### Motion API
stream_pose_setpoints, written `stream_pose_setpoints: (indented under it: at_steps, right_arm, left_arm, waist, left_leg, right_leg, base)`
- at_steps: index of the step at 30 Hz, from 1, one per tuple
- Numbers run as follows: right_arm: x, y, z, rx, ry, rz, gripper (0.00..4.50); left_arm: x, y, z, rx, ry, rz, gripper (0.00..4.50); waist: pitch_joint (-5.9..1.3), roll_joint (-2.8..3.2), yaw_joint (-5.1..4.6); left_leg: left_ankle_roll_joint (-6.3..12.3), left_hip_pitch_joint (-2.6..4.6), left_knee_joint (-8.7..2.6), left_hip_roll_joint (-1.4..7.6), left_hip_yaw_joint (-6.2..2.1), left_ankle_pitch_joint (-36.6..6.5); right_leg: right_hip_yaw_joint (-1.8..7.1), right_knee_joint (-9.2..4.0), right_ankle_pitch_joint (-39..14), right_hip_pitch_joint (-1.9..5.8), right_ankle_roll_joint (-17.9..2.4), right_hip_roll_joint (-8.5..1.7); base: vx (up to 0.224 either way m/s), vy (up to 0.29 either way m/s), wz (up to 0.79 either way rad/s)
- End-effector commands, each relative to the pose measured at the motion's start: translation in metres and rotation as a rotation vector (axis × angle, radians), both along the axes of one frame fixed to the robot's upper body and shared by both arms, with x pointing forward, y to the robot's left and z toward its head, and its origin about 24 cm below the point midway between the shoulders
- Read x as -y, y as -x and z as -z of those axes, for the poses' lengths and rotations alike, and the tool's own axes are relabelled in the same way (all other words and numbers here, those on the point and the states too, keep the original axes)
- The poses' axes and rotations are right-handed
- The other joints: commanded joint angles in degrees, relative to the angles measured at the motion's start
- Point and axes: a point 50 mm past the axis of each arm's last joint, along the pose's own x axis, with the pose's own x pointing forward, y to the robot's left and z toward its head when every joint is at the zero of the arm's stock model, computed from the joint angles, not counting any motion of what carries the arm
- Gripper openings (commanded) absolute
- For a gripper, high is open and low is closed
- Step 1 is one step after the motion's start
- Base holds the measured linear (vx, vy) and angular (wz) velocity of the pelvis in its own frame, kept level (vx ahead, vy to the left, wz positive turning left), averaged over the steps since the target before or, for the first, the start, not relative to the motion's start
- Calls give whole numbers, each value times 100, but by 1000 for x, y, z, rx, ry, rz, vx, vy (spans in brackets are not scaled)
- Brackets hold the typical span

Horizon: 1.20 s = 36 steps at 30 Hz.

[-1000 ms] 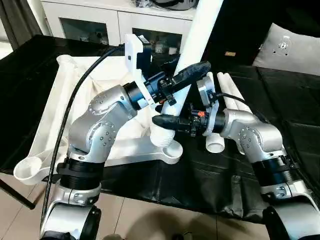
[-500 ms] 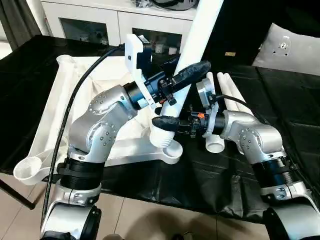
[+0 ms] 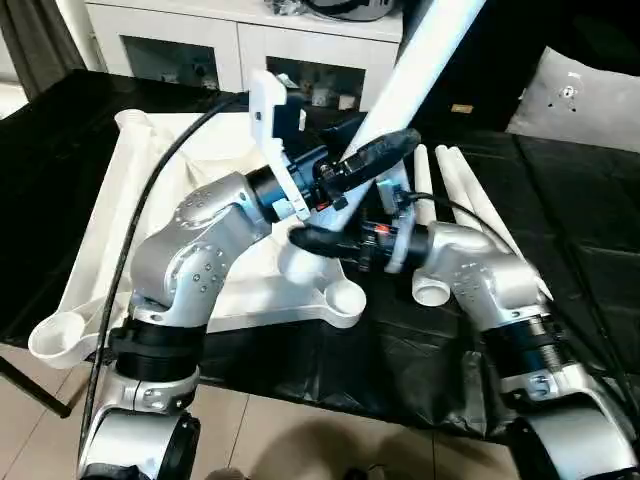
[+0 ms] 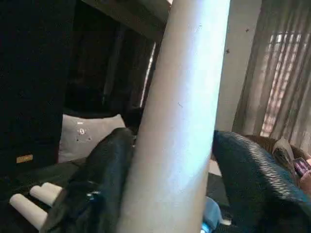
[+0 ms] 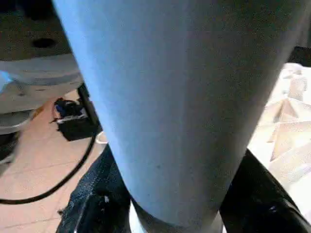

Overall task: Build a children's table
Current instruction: Pick table leg

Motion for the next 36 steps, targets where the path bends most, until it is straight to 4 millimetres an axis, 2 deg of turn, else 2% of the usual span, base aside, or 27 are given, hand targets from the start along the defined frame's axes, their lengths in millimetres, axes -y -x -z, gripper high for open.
stream_pose_setpoints:
  at_steps: [1,3,4,6,7,8,9,11,12,13,14,16,17,18,20,22,24,25,26,29,30,31,35,36]
  right_arm:
    - [0,-8,6,-26,53,97,195]
    - [-2,-10,5,-12,38,129,195]
    - [-1,-11,5,-17,30,151,195]
    - [0,-13,4,-18,12,191,195]
    - [0,-13,4,-18,12,191,195]
    - [3,-14,3,-23,-9,212,195]
    - [5,-15,2,-28,-17,229,195]
    - [12,-15,1,-36,-45,255,195]
    - [17,-14,0,-35,-62,269,195]
    - [21,-13,-1,-34,-75,278,192]
    - [25,-11,0,-39,-75,289,192]
    - [33,-8,5,-29,-50,354,189]
    - [34,-8,5,-26,-48,364,189]
    - [39,-8,7,-8,-39,427,189]
    - [42,-9,10,-23,-9,488,189]
    - [43,-10,11,-20,13,526,189]
    - [45,-11,12,-61,13,590,189]
    - [45,-11,12,-71,12,592,189]
    - [44,-10,13,-74,21,590,189]
    - [43,-11,14,-1,93,604,189]
    - [43,-12,14,8,103,608,189]
    - [43,-12,13,1,106,617,189]
    - [44,-15,12,16,108,654,189]
    - [44,-15,11,51,97,675,189]
  left_arm:
    - [33,26,-9,60,-4,223,309]
    - [35,26,-12,57,26,223,314]
    - [34,26,-13,54,43,220,316]
    - [29,23,-19,48,101,192,316]
    - [29,23,-19,48,101,192,316]
    - [25,19,-21,48,132,160,316]
    - [22,17,-23,43,152,139,316]
    - [9,10,-22,38,162,71,316]
    - [-1,5,-20,30,155,18,316]
    - [-8,2,-18,25,150,-16,316]
    - [-17,-1,-16,18,142,-54,316]
    - [-39,-5,-7,3,96,-134,316]
    - [-41,-5,-6,1,90,-142,316]
    - [-56,-7,4,-13,30,-201,316]
    - [-67,-7,16,-21,-70,-251,316]
    - [-73,-6,27,-28,-167,-281,316]
    - [-88,-1,49,-43,-354,-309,316]
    - [-90,0,52,-46,-381,-310,316]
    - [-93,3,58,-44,-438,-308,316]
    - [-101,12,71,-61,-538,-273,316]
    - [-103,15,75,-73,-561,-261,316]
    - [-105,17,78,-80,-585,-252,316]
    - [-109,22,94,-73,-701,-207,316]
    - [-110,23,98,-69,-722,-193,316]
  waist:
    - [-424,19,4]
    - [-424,10,1]
    - [-424,-16,-6]
    - [-424,-13,-7]
    - [-430,-53,-11]
    - [-425,-67,-15]
    - [-419,-40,-6]
    - [-423,-47,-5]
    - [-419,-11,-19]
    - [-416,-35,-22]
    - [-418,-12,-14]
    - [-427,77,-42]
    - [-427,53,-53]
    - [-432,100,-81]
    - [-428,115,-156]
    - [-404,138,-166]
    - [-395,98,-167]
    - [-390,111,-179]
    - [-390,99,-182]
    - [-386,115,-152]
    - [-383,88,-126]
    - [-377,87,-119]
    - [-370,80,-95]
    - [-374,57,-101]
  left_leg:
    - [140,-88,-391,-4,161,-224]
    - [131,-91,-395,-3,158,-217]
    - [133,-96,-393,-3,164,-182]
    - [139,-93,-391,-7,166,-159]
    - [155,-96,-387,-8,173,-152]
    - [176,-97,-394,-6,172,-160]
    - [167,-90,-393,-10,173,-144]
    - [141,-71,-400,6,174,-174]
    - [135,-74,-401,-3,172,-181]
    - [151,-72,-403,-8,177,-206]
    - [155,-79,-402,-13,170,-187]
    - [120,-80,-397,-31,159,-150]
    - [114,-83,-397,-30,162,-132]
    - [70,-87,-398,-35,153,-153]
    - [33,-67,-404,-43,155,-299]
    - [2,-56,-421,-30,154,-472]
    - [4,-62,-453,-20,134,-561]
    - [-20,-41,-455,-9,140,-618]
    - [-27,-38,-450,-7,146,-618]
    - [-55,-35,-461,6,149,-569]
    - [-68,-32,-460,6,154,-580]
    - [-71,-39,-468,-3,158,-596]
    - [-71,-46,-481,-4,146,-610]
    - [-71,-58,-479,-4,152,-602]
  right_leg:
    - [223,-387,-989,503,-1033,-296]
    - [222,-384,-989,511,-1026,-300]
    - [229,-378,-970,514,-1029,-302]
    - [229,-381,-937,514,-1047,-301]
    - [230,-383,-929,517,-1042,-298]
    - [230,-384,-940,515,-1033,-291]
    - [234,-385,-956,508,-1035,-297]
    - [232,-385,-981,494,-1038,-295]
    - [234,-387,-939,497,-1029,-284]
    - [232,-391,-922,501,-998,-270]
    - [233,-384,-885,517,-974,-272]
    - [226,-383,-755,532,-935,-262]
    - [228,-393,-740,531,-907,-260]
    - [221,-382,-757,533,-909,-259]
    - [211,-406,-995,515,-889,-241]
    - [208,-429,-1269,487,-859,-240]
    - [211,-428,-1505,484,-765,-251]
    - [218,-433,-1565,460,-735,-251]
    - [219,-433,-1551,453,-751,-252]
    - [231,-410,-1379,435,-829,-261]
    - [231,-401,-1332,431,-868,-270]
    - [237,-402,-1345,437,-875,-271]
    - [242,-405,-1399,438,-812,-285]
    - [245,-408,-1415,442,-793,-290]
  base:
    - [0,0,0]
    - [0,0,0]
    - [0,0,0]
    - [0,0,0]
    - [0,0,0]
    - [0,0,0]
    - [0,0,0]
    - [0,0,0]
    - [0,0,0]
    - [0,0,0]
    - [0,0,0]
    - [0,0,0]
    - [0,0,0]
    - [0,0,0]
    - [0,0,0]
    - [0,0,0]
    - [0,0,0]
    - [0,0,0]
    - [0,0,0]
    - [0,0,0]
    - [0,0,0]
    - [0,0,0]
    - [0,0,0]
    - [0,0,0]
